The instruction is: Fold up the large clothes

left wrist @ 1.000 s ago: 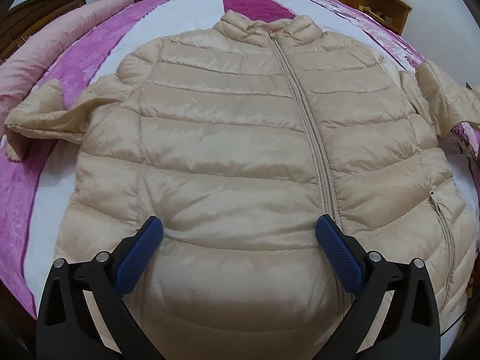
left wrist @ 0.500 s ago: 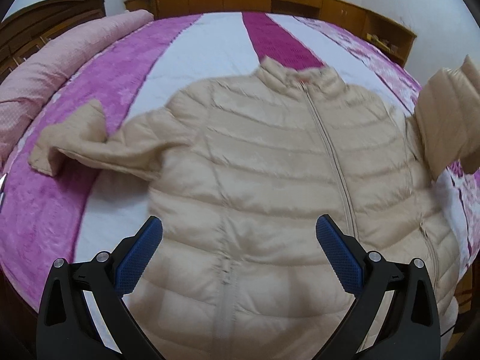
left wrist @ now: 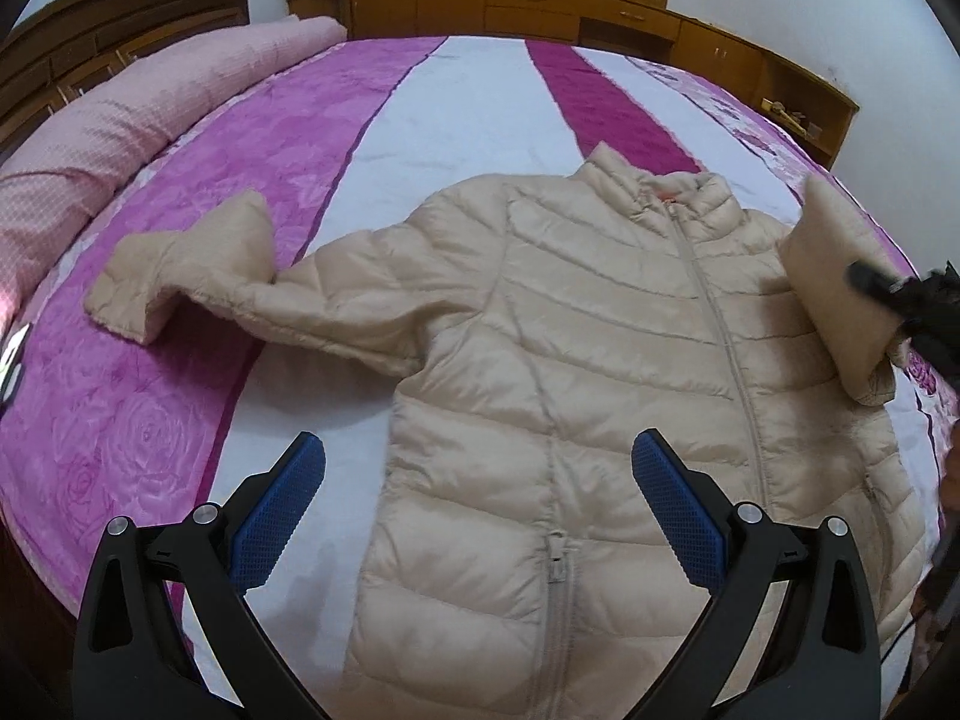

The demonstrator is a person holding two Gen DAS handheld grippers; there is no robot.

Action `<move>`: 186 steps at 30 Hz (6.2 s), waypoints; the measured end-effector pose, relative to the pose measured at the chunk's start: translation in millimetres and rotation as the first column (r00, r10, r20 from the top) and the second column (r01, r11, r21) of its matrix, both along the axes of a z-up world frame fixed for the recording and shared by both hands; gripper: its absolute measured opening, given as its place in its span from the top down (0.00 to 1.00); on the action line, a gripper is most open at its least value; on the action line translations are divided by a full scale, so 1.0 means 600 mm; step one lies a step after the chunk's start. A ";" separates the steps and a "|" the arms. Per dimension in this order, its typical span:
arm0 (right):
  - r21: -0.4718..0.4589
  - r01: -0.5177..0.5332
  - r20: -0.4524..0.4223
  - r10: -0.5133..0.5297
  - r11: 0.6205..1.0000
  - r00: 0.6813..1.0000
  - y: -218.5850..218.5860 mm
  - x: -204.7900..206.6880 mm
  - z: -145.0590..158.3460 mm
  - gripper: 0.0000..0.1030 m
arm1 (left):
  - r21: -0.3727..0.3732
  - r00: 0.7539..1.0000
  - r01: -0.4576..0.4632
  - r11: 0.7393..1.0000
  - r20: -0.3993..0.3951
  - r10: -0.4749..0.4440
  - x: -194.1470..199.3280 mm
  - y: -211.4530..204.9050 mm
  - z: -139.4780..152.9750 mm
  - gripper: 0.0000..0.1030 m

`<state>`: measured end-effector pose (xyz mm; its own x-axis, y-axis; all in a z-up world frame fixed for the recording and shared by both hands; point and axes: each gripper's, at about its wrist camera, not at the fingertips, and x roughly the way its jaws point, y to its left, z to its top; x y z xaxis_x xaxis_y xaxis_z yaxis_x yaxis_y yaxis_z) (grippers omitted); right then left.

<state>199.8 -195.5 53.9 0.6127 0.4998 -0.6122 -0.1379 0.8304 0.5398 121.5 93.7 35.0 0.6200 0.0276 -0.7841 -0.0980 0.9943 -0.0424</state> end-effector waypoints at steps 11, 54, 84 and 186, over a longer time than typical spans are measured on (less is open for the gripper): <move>-0.063 -0.083 -0.138 0.073 0.995 0.988 0.079 0.021 -0.111 0.68 | 0.000 1.000 0.010 1.000 -0.010 -0.009 0.006 0.016 -0.017 0.05; -0.099 0.378 -0.160 -0.390 0.920 0.907 -0.281 -0.149 -0.087 0.08 | 0.107 0.894 0.443 0.890 0.027 -0.448 0.157 -0.460 0.008 0.08; -0.122 0.305 -0.097 -0.318 0.944 0.943 -0.193 -0.127 -0.040 0.08 | -0.084 0.960 0.252 0.964 0.148 -0.238 0.158 -0.151 0.089 0.89; -0.270 0.264 -0.108 -0.302 0.926 0.947 -0.101 -0.251 -0.039 0.09 | -0.244 0.913 0.155 0.957 0.405 -0.044 0.050 0.047 0.159 0.92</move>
